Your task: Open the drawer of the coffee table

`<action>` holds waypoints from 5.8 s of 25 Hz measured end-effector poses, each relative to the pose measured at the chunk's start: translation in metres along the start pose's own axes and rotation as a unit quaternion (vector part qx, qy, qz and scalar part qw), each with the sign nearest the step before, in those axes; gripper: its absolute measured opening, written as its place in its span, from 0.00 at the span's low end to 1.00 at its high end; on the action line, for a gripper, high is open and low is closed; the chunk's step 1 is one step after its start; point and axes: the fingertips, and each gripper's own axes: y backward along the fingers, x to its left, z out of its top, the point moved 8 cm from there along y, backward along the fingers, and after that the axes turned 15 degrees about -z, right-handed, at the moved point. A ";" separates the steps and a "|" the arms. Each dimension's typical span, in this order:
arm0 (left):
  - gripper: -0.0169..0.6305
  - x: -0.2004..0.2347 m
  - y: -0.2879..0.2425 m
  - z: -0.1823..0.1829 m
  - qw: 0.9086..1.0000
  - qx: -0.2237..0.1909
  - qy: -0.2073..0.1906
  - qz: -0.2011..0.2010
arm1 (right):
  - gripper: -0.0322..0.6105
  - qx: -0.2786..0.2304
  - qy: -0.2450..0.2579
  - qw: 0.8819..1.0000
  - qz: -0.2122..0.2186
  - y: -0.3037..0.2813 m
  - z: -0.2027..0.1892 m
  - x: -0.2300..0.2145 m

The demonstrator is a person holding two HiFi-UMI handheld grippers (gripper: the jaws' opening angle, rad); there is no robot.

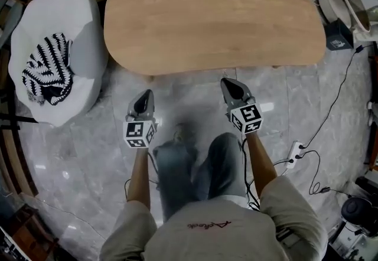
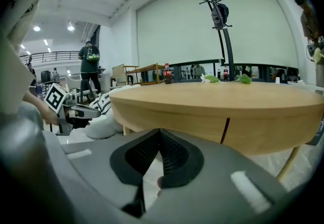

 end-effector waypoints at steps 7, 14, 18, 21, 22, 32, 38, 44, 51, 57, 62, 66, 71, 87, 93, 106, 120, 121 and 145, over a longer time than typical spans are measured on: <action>0.03 0.024 -0.036 -0.065 0.999 -0.026 -0.014 -0.019 | 0.06 -0.014 0.029 0.999 0.006 -0.038 -0.065 -0.010; 0.03 0.037 -0.055 -0.093 0.997 -0.058 -0.023 -0.037 | 0.06 -0.032 -0.007 0.999 0.030 -0.060 -0.104 -0.012; 0.03 0.043 -0.066 -0.098 0.995 -0.082 -0.014 -0.056 | 0.06 -0.049 -0.059 0.996 0.045 -0.071 -0.118 -0.020; 0.03 0.048 -0.077 -0.099 0.992 -0.091 0.009 -0.091 | 0.06 -0.061 -0.108 0.991 0.055 -0.080 -0.125 -0.028; 0.03 0.049 -0.080 -0.097 0.990 -0.096 0.019 -0.098 | 0.06 -0.064 -0.124 0.988 0.058 -0.082 -0.126 -0.030; 0.03 0.048 -0.097 -0.089 0.982 -0.092 0.047 -0.159 | 0.06 -0.049 -0.171 0.976 0.128 -0.101 -0.130 -0.031; 0.12 0.054 -0.111 -0.085 0.973 -0.103 0.075 -0.190 | 0.27 -0.044 -0.188 0.963 0.185 -0.120 -0.125 -0.021; 0.37 0.055 -0.122 -0.077 0.965 -0.109 0.078 -0.225 | 0.40 -0.058 -0.186 0.958 0.211 -0.125 -0.115 -0.026; 0.43 0.057 -0.125 -0.072 0.964 -0.104 0.075 -0.231 | 0.38 -0.062 -0.188 0.955 0.220 -0.131 -0.108 -0.031; 0.42 0.060 -0.128 -0.069 0.959 -0.128 0.108 -0.228 | 0.34 -0.055 -0.200 0.948 0.242 -0.134 -0.106 -0.035; 0.38 0.058 -0.124 -0.071 0.959 -0.114 0.106 -0.239 | 0.32 -0.051 -0.201 0.947 0.247 -0.129 -0.107 -0.035; 0.36 0.052 -0.118 -0.076 0.960 -0.104 0.096 -0.240 | 0.32 -0.053 -0.200 0.947 0.247 -0.121 -0.112 -0.033; 0.35 0.040 -0.106 -0.082 0.962 -0.093 0.095 -0.239 | 0.31 -0.051 -0.194 0.949 0.244 -0.103 -0.118 -0.026; 0.34 -0.028 -0.047 -0.120 0.965 -0.073 0.093 -0.235 | 0.29 -0.048 -0.174 0.951 0.251 -0.018 -0.156 -0.004; 0.34 -0.047 -0.034 -0.129 0.965 -0.067 0.095 -0.236 | 0.29 -0.046 -0.171 0.950 0.258 0.001 -0.163 -0.003; 0.34 -0.051 -0.035 -0.144 0.980 -0.008 0.021 -0.197 | 0.27 -0.030 -0.053 0.974 0.218 0.006 -0.175 0.003; 0.09 -0.042 -0.048 -0.165 0.987 0.015 -0.057 -0.149 | 0.06 -0.024 0.007 0.989 0.143 -0.008 -0.205 -0.002; 0.07 -0.042 -0.049 -0.167 0.987 0.018 -0.060 -0.147 | 0.06 -0.024 0.005 0.990 0.138 -0.011 -0.206 -0.003; 0.03 -0.094 0.066 -0.025 0.980 0.130 0.106 -0.107 | 0.06 0.158 -0.039 0.984 0.066 0.096 -0.044 0.040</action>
